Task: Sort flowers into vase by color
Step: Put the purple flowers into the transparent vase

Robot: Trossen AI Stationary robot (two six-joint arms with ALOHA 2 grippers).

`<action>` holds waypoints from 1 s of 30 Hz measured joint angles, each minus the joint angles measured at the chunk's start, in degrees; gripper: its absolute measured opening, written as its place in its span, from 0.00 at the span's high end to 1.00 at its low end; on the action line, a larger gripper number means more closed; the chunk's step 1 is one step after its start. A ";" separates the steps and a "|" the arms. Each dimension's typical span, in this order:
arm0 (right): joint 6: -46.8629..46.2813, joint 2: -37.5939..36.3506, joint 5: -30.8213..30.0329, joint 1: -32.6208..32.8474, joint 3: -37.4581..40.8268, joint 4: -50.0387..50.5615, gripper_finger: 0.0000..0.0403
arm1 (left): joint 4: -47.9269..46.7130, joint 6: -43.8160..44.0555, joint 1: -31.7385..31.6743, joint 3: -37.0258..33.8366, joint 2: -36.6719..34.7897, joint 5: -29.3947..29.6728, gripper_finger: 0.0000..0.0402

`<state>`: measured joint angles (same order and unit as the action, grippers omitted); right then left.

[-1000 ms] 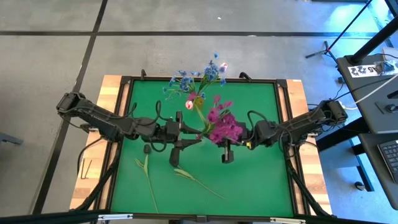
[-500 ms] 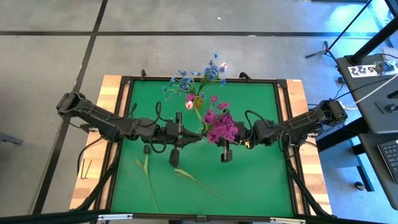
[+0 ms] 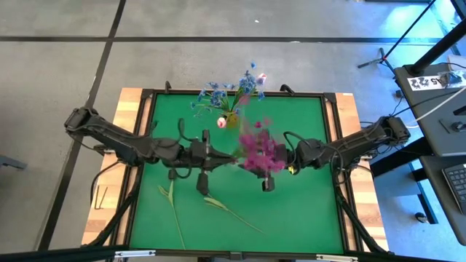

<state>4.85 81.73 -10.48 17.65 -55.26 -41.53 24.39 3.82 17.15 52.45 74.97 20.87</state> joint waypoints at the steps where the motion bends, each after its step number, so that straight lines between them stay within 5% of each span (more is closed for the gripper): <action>1: -0.18 -0.64 0.08 0.00 0.02 1.01 0.53 | 0.14 -0.25 0.16 0.00 -0.74 0.29 0.98; 8: -0.10 -5.55 -1.36 1.55 0.02 9.31 0.36 | -0.40 -3.94 0.21 0.11 -5.64 2.13 0.98; 17: 4.72 -14.14 -17.92 8.85 0.06 23.19 0.41 | -1.96 -8.53 0.43 -3.04 -11.47 6.01 0.98; 23: 5.92 -18.53 -23.77 12.69 5.06 22.49 0.48 | 13.89 -8.44 -1.85 -13.53 -12.99 5.90 0.98; 30: 4.12 -22.60 -28.06 13.09 16.38 10.72 0.51 | 32.74 -1.92 -6.49 -23.58 -8.81 -2.37 0.98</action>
<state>8.97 59.13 -38.54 30.74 -38.88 -30.82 57.12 1.90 10.66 28.87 66.16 18.50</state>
